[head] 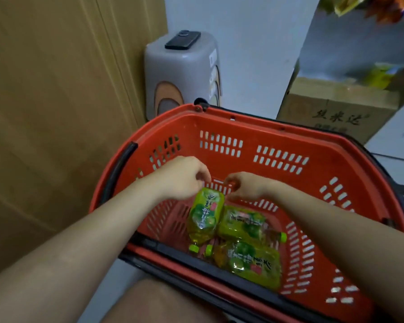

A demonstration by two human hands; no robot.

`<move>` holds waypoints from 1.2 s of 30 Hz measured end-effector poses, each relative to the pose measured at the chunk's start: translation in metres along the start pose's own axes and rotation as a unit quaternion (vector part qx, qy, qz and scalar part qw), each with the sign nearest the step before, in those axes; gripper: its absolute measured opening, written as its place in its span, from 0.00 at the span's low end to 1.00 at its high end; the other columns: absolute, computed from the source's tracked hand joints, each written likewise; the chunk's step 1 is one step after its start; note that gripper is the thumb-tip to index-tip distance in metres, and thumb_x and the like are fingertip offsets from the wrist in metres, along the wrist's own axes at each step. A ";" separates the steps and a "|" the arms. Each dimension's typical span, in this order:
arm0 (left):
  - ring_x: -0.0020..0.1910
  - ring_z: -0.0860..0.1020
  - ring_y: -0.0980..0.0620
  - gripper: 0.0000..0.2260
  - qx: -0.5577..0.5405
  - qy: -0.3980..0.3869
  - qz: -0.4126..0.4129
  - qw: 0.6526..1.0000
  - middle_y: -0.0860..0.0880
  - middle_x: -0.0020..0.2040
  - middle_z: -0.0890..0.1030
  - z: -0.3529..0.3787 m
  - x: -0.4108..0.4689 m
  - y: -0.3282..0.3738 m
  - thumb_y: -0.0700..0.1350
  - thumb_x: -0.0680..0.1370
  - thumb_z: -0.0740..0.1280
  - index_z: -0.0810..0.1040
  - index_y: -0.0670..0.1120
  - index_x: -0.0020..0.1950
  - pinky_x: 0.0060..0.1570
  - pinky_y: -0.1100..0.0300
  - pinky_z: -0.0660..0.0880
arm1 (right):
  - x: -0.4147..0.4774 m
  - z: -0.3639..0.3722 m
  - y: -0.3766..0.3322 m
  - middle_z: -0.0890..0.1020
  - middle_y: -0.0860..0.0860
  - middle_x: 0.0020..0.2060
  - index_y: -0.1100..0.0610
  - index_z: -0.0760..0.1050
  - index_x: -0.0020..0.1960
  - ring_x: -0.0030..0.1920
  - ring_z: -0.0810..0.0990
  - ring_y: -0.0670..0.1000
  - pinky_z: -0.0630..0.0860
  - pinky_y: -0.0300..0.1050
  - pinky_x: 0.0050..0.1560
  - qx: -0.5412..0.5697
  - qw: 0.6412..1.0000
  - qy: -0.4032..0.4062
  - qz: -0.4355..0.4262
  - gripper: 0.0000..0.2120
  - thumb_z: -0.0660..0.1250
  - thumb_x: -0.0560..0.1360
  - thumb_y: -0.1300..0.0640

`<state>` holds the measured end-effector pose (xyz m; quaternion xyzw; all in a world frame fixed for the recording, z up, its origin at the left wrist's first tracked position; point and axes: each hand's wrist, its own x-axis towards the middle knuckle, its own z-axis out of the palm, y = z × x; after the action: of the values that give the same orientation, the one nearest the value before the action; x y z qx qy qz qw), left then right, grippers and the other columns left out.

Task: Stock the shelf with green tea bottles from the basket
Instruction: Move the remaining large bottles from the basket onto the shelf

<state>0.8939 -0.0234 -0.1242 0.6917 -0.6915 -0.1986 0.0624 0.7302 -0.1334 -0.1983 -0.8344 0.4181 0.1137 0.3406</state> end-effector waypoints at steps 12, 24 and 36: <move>0.47 0.78 0.49 0.13 0.050 -0.161 0.009 0.986 0.49 0.46 0.81 0.062 0.046 0.015 0.41 0.77 0.62 0.80 0.51 0.57 0.45 0.63 0.71 | 0.046 0.123 0.211 0.70 0.58 0.69 0.47 0.54 0.75 0.67 0.72 0.62 0.74 0.60 0.63 0.126 0.958 -0.122 0.227 0.68 0.83 0.41 0.37; 0.45 0.75 0.53 0.10 -0.014 -0.166 -0.033 0.985 0.50 0.51 0.80 0.064 0.052 0.003 0.43 0.76 0.68 0.80 0.51 0.56 0.44 0.64 0.69 | 0.004 0.042 0.103 0.80 0.56 0.58 0.54 0.69 0.70 0.43 0.82 0.49 0.79 0.42 0.42 0.208 0.965 -0.041 0.154 0.40 0.71 0.65 0.34; 0.72 0.65 0.48 0.61 -0.210 -0.212 -0.025 0.954 0.51 0.74 0.63 0.056 0.055 -0.001 0.63 0.56 0.79 0.40 0.59 0.76 0.71 0.49 0.64 | -0.030 -0.083 0.006 0.83 0.45 0.56 0.41 0.77 0.62 0.52 0.84 0.55 0.78 0.57 0.58 0.005 0.993 -0.074 -0.096 0.29 0.70 0.63 0.33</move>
<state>0.8722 -0.0666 -0.1862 0.6221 -0.6142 -0.4826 0.0532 0.6988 -0.1720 -0.1251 -0.8585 0.3101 0.1399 0.3837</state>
